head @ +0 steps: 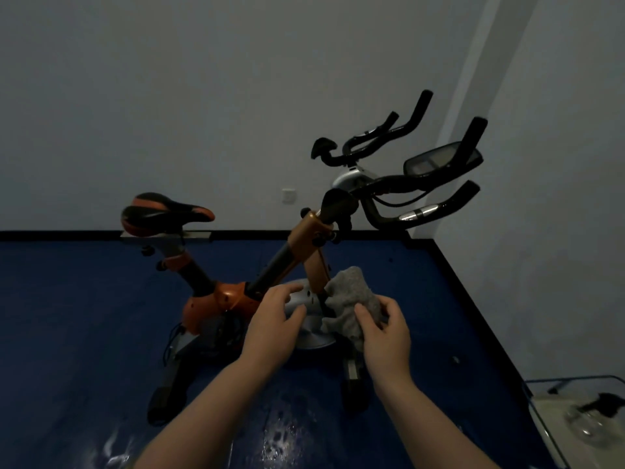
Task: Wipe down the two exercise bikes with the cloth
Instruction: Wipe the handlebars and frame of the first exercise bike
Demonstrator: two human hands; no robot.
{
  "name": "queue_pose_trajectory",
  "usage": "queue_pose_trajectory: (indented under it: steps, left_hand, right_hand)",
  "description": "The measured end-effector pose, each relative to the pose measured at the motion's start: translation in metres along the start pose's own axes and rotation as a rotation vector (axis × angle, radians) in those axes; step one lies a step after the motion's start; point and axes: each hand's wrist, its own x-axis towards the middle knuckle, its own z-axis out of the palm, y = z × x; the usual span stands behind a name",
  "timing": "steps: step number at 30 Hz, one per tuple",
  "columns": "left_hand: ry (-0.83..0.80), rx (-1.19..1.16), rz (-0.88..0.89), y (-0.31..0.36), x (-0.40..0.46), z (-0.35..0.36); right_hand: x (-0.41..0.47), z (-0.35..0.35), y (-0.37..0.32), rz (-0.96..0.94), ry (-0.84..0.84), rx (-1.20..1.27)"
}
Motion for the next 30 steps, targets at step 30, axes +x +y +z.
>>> queue_pose_trajectory:
  steps: [30]
  left_hand:
    - [-0.012,-0.071,0.011,-0.023,0.165,0.011]
  right_hand:
    - [0.137,0.072,-0.018,-0.051,0.027,0.039]
